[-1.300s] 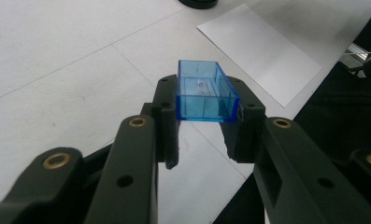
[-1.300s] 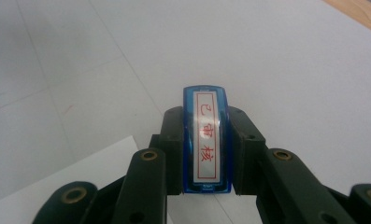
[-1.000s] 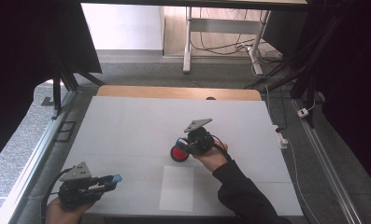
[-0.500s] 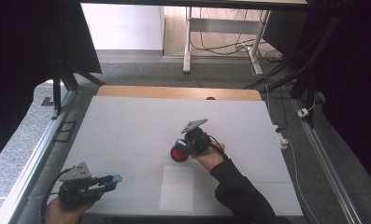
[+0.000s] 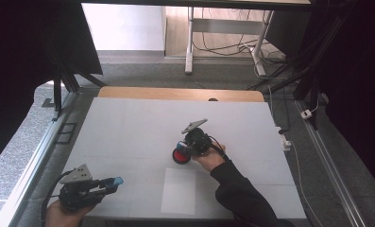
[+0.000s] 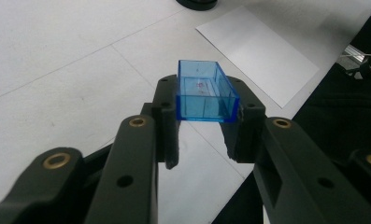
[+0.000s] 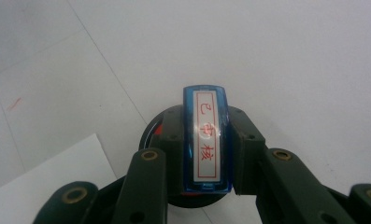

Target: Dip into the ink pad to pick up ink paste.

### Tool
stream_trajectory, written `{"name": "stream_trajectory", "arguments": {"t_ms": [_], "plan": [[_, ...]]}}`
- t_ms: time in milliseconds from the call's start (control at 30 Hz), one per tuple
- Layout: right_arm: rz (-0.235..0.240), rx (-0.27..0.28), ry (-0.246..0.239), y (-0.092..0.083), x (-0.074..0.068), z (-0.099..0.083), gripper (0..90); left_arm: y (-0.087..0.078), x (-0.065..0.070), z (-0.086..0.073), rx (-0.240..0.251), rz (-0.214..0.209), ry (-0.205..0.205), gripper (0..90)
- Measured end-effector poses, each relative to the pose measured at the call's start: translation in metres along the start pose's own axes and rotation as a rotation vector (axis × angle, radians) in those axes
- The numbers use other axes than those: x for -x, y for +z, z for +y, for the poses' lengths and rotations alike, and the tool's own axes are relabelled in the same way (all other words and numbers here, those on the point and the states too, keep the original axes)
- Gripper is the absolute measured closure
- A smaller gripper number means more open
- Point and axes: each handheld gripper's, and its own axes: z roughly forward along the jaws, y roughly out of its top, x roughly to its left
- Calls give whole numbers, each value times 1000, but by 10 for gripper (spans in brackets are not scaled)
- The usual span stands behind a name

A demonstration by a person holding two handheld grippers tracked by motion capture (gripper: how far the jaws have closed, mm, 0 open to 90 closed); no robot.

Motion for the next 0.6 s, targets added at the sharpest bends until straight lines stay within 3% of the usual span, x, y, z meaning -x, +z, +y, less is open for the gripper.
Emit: {"name": "stream_trajectory", "arguments": {"t_ms": [267,367,533,600], "plan": [[-52,-33,-61,2,-9,4,713,0,0,0,-2,1,-2,686],[-49,-31,-49,2,-8,4,713,0,0,0,-2,2,-4,686],[12,-1,22,1,3,0,714,0,0,0,-6,1,-2,686],[18,2,27,1,4,0,714,0,0,0,-6,1,-2,686]]}}
